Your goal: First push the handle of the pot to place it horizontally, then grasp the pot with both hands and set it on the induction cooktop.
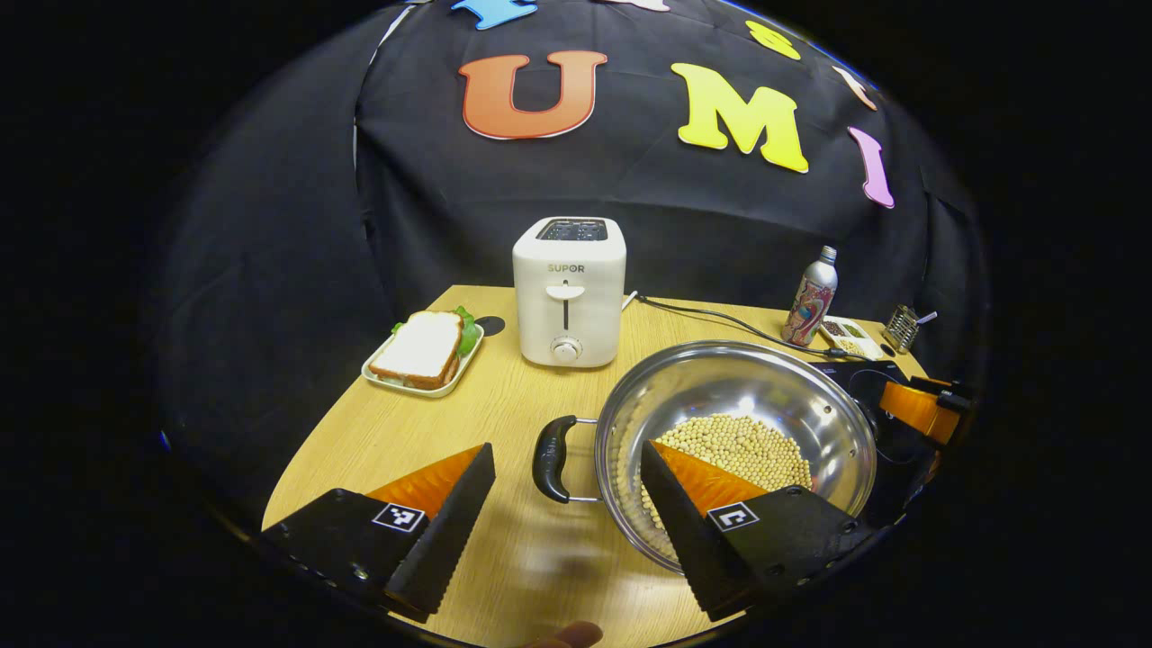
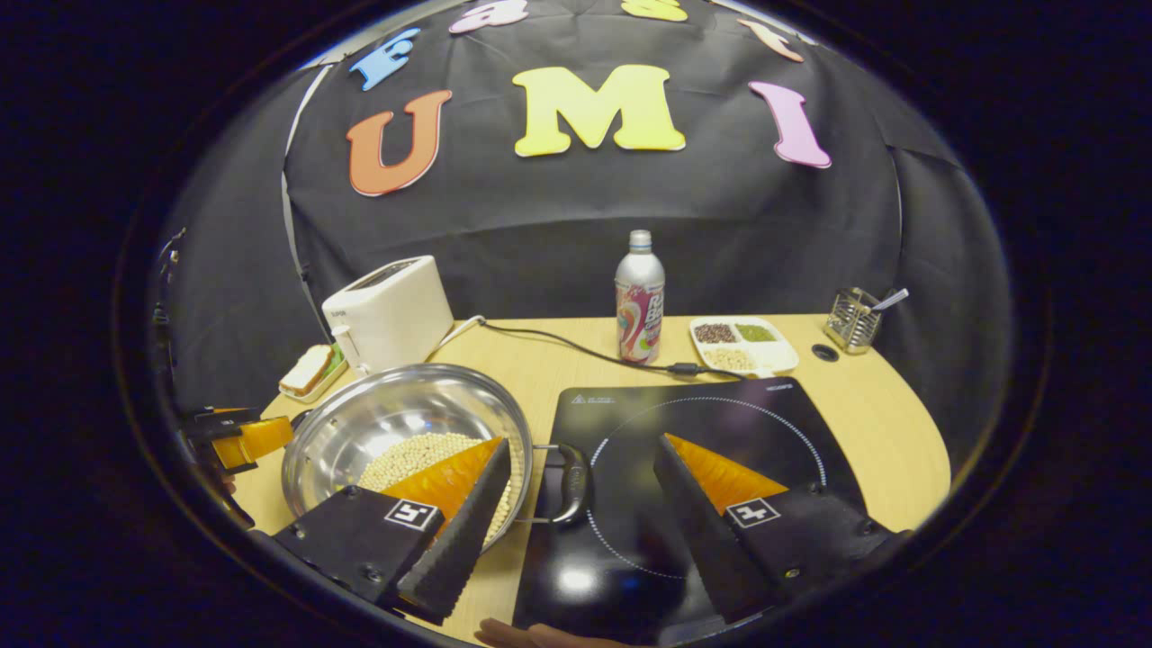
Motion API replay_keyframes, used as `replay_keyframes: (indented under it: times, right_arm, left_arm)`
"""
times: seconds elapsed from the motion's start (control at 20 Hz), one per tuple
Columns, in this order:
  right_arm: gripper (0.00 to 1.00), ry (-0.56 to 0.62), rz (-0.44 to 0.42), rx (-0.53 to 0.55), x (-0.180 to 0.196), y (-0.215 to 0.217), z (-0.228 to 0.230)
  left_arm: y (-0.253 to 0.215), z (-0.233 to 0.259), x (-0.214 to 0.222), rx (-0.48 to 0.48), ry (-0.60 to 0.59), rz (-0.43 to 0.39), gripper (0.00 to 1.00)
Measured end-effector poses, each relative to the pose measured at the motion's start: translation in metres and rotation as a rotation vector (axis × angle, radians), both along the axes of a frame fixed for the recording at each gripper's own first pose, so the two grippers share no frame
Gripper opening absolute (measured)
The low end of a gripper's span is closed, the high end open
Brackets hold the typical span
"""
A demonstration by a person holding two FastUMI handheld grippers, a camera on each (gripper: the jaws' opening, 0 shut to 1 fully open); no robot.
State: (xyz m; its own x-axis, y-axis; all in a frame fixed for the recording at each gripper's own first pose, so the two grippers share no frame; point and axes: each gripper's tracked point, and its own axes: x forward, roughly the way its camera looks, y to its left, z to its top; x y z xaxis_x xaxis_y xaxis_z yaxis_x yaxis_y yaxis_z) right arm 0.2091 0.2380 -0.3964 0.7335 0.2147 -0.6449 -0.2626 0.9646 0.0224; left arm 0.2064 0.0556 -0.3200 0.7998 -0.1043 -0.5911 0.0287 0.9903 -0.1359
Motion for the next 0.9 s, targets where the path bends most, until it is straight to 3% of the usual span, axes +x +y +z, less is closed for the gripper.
replay_keyframes:
  times: [0.2,0.25,0.3,0.45,0.5,0.55,0.6,0.65,0.7,0.9]
  right_arm:
    - [1.00,0.069,0.004,-0.014,0.002,0.013,-0.028]
    - [0.96,0.076,0.002,-0.020,0.002,0.015,-0.033]
    - [1.00,0.083,0.002,-0.025,0.004,0.015,-0.038]
    - [0.94,0.089,0.007,-0.045,0.007,0.019,-0.046]
    - [0.87,0.099,-0.003,-0.048,0.006,0.018,-0.047]
    - [0.74,0.085,-0.016,-0.053,0.006,0.015,-0.046]
    - [0.75,0.088,-0.026,-0.055,0.008,0.013,-0.047]
    - [0.66,0.087,-0.025,-0.053,0.008,0.014,-0.048]
    - [0.65,0.096,-0.014,-0.055,0.005,0.013,-0.048]
    - [0.63,0.118,0.010,-0.083,0.004,0.011,-0.048]
  left_arm:
    - [0.000,-0.018,0.009,0.012,0.037,-0.021,0.98]
    - [-0.001,-0.022,0.010,0.010,0.048,-0.024,0.98]
    - [0.000,-0.024,0.011,0.001,0.059,-0.025,0.98]
    - [-0.008,-0.023,0.018,-0.040,0.054,-0.046,0.90]
    - [-0.011,-0.024,0.018,-0.043,0.057,-0.052,0.80]
    - [-0.008,-0.028,0.018,-0.019,0.067,-0.053,0.74]
    - [-0.006,-0.031,0.019,0.018,0.073,-0.056,0.70]
    - [-0.005,-0.033,0.020,0.039,0.069,-0.058,0.68]
    - [-0.005,-0.033,0.023,0.052,0.068,-0.062,0.62]
    - [-0.006,-0.032,0.024,0.035,0.069,-0.062,0.62]
